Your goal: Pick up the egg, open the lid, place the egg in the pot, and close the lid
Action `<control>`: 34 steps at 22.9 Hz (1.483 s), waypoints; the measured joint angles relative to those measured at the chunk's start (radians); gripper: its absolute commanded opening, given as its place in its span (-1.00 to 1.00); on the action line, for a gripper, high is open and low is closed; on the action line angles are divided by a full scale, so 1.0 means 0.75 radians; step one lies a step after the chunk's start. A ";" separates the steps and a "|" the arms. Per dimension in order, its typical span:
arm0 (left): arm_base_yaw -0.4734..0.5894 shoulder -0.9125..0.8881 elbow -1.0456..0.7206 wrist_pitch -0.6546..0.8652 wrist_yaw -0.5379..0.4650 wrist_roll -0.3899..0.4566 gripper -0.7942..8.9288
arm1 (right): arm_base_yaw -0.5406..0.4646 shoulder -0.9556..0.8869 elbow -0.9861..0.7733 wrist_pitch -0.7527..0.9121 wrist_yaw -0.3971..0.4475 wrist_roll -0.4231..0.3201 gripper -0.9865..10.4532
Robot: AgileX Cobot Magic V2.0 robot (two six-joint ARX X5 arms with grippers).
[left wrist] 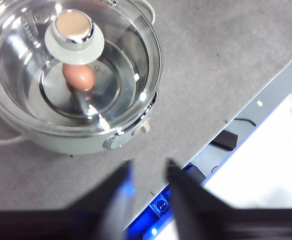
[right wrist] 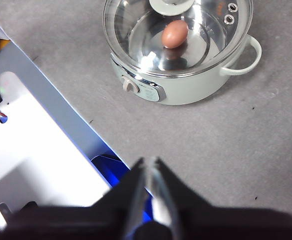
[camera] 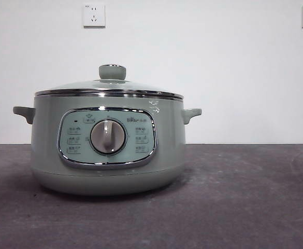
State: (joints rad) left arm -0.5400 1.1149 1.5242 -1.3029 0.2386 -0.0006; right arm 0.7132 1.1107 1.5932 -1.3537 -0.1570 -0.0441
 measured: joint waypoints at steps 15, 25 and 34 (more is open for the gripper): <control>0.045 -0.029 -0.001 0.074 -0.005 0.054 -0.84 | 0.000 -0.005 0.000 -0.001 0.001 0.020 -0.83; 0.615 -0.714 -0.778 1.450 -0.001 0.261 -0.84 | 0.000 -0.006 0.000 -0.001 0.001 0.020 -0.83; 0.753 -1.141 -1.517 1.739 -0.097 0.267 -0.84 | 0.000 -0.006 0.000 -0.001 0.001 0.020 -0.83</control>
State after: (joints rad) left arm 0.0250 0.2592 0.3862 0.0013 0.1658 0.1997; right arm 0.7132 1.1065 1.5932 -1.3540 -0.1562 -0.0292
